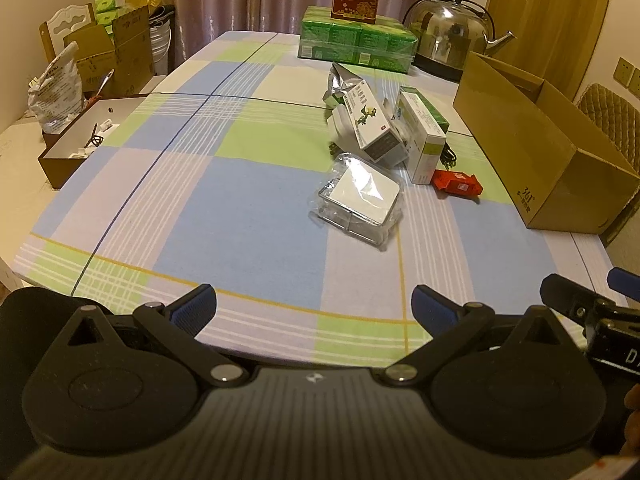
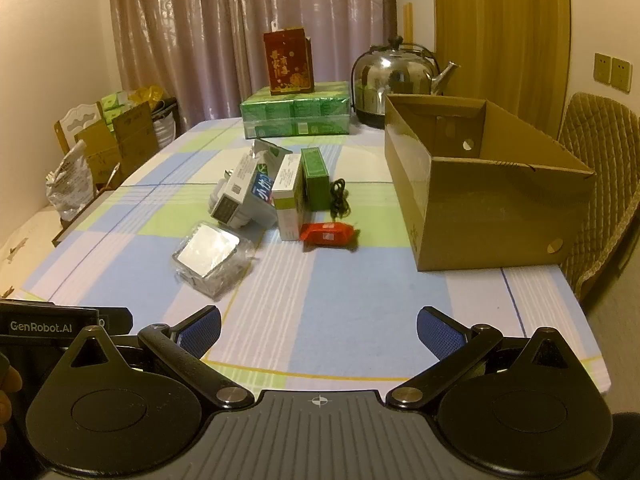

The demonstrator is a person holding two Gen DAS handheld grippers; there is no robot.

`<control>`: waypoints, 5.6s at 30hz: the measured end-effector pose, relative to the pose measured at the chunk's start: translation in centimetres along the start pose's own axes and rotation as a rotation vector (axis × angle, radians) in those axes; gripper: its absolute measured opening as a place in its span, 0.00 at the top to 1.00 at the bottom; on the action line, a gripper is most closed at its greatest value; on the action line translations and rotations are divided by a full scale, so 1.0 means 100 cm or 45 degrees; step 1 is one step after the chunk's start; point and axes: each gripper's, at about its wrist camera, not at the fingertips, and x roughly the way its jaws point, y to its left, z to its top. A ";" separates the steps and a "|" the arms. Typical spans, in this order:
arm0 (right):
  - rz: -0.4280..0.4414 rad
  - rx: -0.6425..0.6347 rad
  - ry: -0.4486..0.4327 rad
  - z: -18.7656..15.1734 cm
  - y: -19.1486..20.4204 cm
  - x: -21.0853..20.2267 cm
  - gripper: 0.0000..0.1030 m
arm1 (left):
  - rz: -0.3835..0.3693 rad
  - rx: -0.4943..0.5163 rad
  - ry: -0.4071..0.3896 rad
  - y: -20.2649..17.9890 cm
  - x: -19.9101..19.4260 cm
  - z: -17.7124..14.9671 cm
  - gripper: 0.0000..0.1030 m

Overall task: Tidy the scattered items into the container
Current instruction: 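Move both tools toward the scattered items on the table, then grasp the red snack packet with the right tool while the left tool grasps the clear plastic box, then carry the red packet and clear box with both tools over the cardboard box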

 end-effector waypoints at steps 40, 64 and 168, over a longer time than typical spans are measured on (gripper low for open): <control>0.011 -0.003 0.030 -0.004 -0.003 0.004 0.02 | -0.086 0.028 -0.016 0.000 0.000 0.006 0.01; 0.065 -0.151 0.042 0.015 -0.006 0.040 0.02 | -0.234 0.280 -0.070 0.019 0.026 0.058 0.01; -0.170 0.038 -0.169 0.081 -0.037 0.030 0.55 | -0.400 0.388 -0.011 -0.051 0.041 0.093 0.36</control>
